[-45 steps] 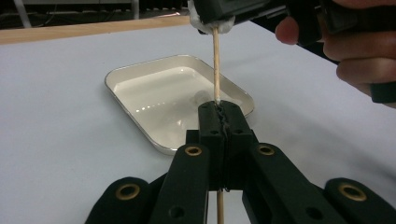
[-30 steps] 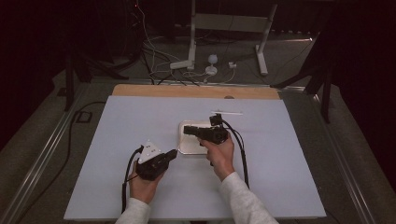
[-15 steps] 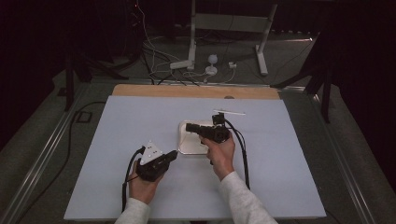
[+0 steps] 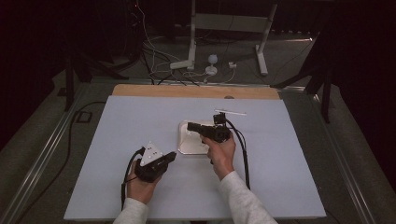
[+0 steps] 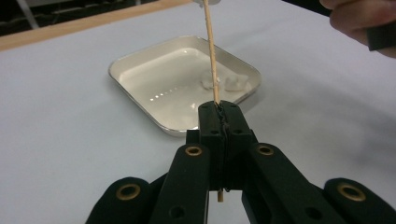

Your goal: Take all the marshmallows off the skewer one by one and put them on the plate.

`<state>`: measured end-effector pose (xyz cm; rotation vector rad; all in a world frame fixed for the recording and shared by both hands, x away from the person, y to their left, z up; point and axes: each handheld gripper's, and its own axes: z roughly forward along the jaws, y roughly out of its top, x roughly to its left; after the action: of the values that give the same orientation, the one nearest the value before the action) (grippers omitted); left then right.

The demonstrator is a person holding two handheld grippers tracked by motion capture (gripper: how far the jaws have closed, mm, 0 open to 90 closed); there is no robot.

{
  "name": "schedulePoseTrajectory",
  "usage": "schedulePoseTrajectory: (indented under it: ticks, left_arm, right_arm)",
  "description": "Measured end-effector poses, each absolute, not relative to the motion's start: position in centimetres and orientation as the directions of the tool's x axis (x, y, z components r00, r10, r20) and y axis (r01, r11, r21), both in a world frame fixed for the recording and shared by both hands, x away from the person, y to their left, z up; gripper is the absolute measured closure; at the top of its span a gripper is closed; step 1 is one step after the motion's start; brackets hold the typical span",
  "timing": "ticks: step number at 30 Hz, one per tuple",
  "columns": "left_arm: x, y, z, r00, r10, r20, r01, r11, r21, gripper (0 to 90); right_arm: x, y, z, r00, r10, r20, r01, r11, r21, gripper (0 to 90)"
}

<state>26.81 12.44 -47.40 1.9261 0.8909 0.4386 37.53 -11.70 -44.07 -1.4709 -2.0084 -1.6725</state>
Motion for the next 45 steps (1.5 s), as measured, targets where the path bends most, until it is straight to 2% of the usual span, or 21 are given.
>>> schedulePoseTrajectory:
  ticks: [2, 3, 4, 5, 6, 9, 13, 14, 15, 16, 20, 22, 24, 30, 34, 45]
  left_arm:
    - [26.8, 12.4, -47.5, 0.676, 0.735, -0.056, 0.406, -0.308, 0.860, 90.0]
    - [26.7, 12.4, -47.6, 0.680, 0.733, -0.036, 0.410, -0.338, 0.847, 90.0]
    - [26.5, 12.5, -47.9, 0.676, 0.737, -0.003, 0.416, -0.379, 0.827, 90.0]
    - [26.4, 12.9, -48.2, 0.674, 0.738, -0.027, 0.432, -0.364, 0.825, 90.0]
    - [26.5, 13.4, -48.4, 0.674, 0.737, -0.049, 0.440, -0.347, 0.828, 90.0]
    - [27.0, 13.5, -48.1, 0.663, 0.744, -0.084, 0.446, -0.302, 0.842, 90.0]
    - [26.9, 12.6, -48.1, 0.664, 0.744, -0.076, 0.444, -0.310, 0.841, 90.0]
    - [26.9, 12.5, -48.0, 0.663, 0.745, -0.075, 0.441, -0.308, 0.843, 90.0]
    - [26.9, 12.5, -48.0, 0.659, 0.749, -0.069, 0.439, -0.309, 0.844, 90.0]
    - [26.9, 12.6, -47.9, 0.654, 0.753, -0.074, 0.441, -0.300, 0.846, 90.0]
    - [26.9, 12.9, -47.8, 0.644, 0.759, -0.097, 0.437, -0.261, 0.861, 90.0]
    - [26.8, 13.0, -47.7, 0.642, 0.759, -0.108, 0.431, -0.240, 0.870, 90.0]
    - [26.7, 13.0, -47.5, 0.647, 0.754, -0.112, 0.421, -0.231, 0.877, 90.0]
    - [26.7, 13.0, -47.7, 0.643, 0.756, -0.121, 0.419, -0.216, 0.882, 90.0]
    - [26.6, 13.0, -47.4, 0.642, 0.758, -0.115, 0.406, -0.209, 0.890, 90.0]
    - [26.3, 12.6, -47.5, 0.633, 0.765, -0.115, 0.404, -0.200, 0.893, 90.0]
  right_arm:
    - [37.5, -11.8, -44.1, -0.512, 0.585, 0.629, 0.726, -0.096, 0.681, 85.9]
    - [37.4, -12.4, -43.8, -0.480, 0.647, 0.592, 0.691, -0.136, 0.710, 90.0]
    - [37.4, -12.4, -43.8, -0.480, 0.647, 0.592, 0.691, -0.136, 0.710, 90.0]
    - [37.7, -13.6, -43.5, -0.455, 0.662, 0.596, 0.672, -0.185, 0.718, 90.0]
    - [38.3, -14.9, -43.2, -0.445, 0.626, 0.640, 0.691, -0.214, 0.690, 90.0]
    - [38.4, -16.7, -42.0, -0.477, 0.642, 0.601, 0.686, -0.156, 0.711, 90.0]
    - [37.9, -15.8, -42.7, -0.535, 0.610, 0.585, 0.700, -0.068, 0.711, 88.8]
    - [37.8, -15.4, -43.1, -0.544, 0.596, 0.591, 0.705, -0.056, 0.707, 85.5]
    - [37.5, -14.5, -43.8, -0.578, 0.552, 0.601, 0.710, -0.024, 0.704, 77.6]
    - [37.5, -14.5, -43.8, -0.578, 0.552, 0.601, 0.710, -0.024, 0.704, 77.6]
    - [36.7, -12.7, -44.5, -0.601, 0.529, 0.599, 0.720, 0.034, 0.693, 62.3]
    - [36.5, -11.9, -45.0, -0.592, 0.516, 0.619, 0.740, 0.044, 0.671, 57.5]
    - [36.4, -11.2, -45.5, -0.577, 0.498, 0.647, 0.761, 0.042, 0.647, 60.5]
    - [36.5, -10.7, -46.1, -0.523, 0.425, 0.738, 0.810, -0.021, 0.586, 80.7]
    - [36.6, -10.9, -45.7, -0.506, 0.417, 0.755, 0.809, -0.075, 0.584, 82.3]
    - [36.6, -10.7, -45.4, -0.493, 0.463, 0.736, 0.784, -0.130, 0.607, 82.3]
